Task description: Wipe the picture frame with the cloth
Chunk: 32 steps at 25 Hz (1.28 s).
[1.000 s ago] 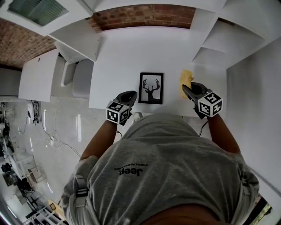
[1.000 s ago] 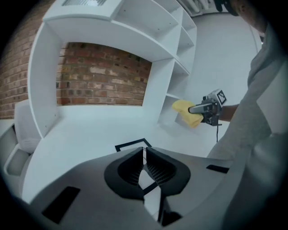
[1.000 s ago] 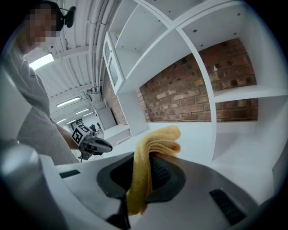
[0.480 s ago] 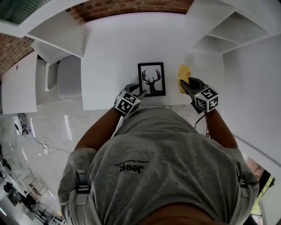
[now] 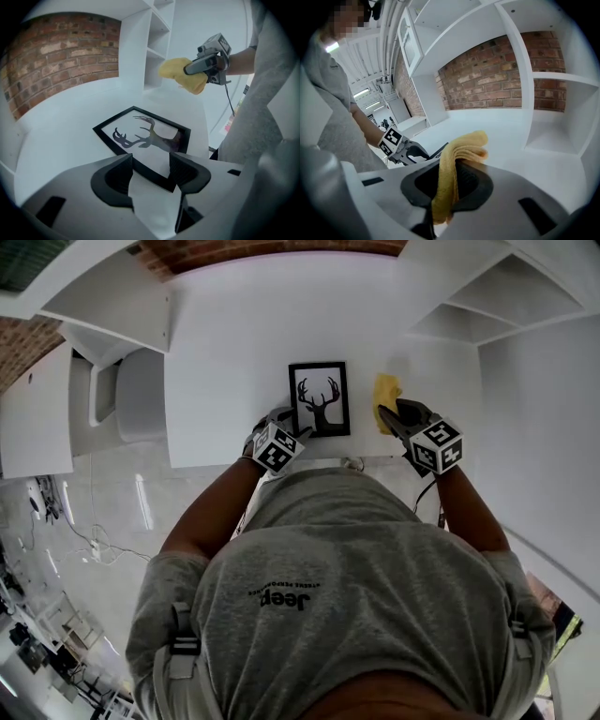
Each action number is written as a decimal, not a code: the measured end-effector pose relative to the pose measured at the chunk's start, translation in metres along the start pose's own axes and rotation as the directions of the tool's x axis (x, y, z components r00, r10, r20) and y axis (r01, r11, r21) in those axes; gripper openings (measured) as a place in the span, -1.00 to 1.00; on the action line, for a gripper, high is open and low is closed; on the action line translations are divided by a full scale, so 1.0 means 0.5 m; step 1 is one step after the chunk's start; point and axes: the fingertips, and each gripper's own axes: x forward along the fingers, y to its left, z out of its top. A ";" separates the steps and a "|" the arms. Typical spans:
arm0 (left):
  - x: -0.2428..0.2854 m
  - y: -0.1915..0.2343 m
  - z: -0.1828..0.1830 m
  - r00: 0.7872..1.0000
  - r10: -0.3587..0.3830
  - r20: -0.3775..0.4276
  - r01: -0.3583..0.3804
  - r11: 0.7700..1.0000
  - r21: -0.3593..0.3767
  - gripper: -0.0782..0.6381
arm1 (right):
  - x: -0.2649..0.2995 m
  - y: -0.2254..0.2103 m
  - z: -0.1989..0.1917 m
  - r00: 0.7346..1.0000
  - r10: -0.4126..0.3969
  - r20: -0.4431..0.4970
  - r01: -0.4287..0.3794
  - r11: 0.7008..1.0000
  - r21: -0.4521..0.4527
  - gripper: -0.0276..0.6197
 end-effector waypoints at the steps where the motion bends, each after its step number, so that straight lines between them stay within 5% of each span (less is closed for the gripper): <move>1: 0.003 0.001 -0.002 1.000 0.009 -0.001 -0.009 1.000 0.030 -0.07 | 0.001 0.000 -0.002 1.000 0.004 -0.002 -0.004 1.000 0.000 -0.75; 11: 0.005 -0.003 -0.007 1.000 0.007 0.027 -0.009 0.997 0.081 -0.07 | 0.030 0.021 0.007 0.999 0.029 -0.014 -0.029 0.999 -0.040 -0.75; 16: 0.003 -0.023 -0.012 0.996 -0.092 0.021 0.090 0.993 0.075 0.12 | 0.047 0.031 0.019 0.999 0.044 -0.017 -0.045 0.997 -0.061 -0.75; 19: 0.005 -0.019 -0.013 0.998 -0.069 -0.005 0.069 0.993 0.091 0.12 | 0.051 0.036 0.019 0.999 0.050 -0.019 -0.051 0.997 -0.064 -0.75; 24: 0.000 -0.007 -0.010 0.997 -0.069 0.031 0.068 0.998 0.014 0.04 | 0.053 0.040 0.022 0.998 0.052 -0.026 -0.054 0.996 -0.068 -0.75; 32: 0.005 -0.008 -0.008 1.000 -0.006 0.010 0.005 0.997 0.079 -0.03 | 0.058 0.034 0.013 0.998 0.053 -0.039 -0.055 0.996 -0.073 -0.75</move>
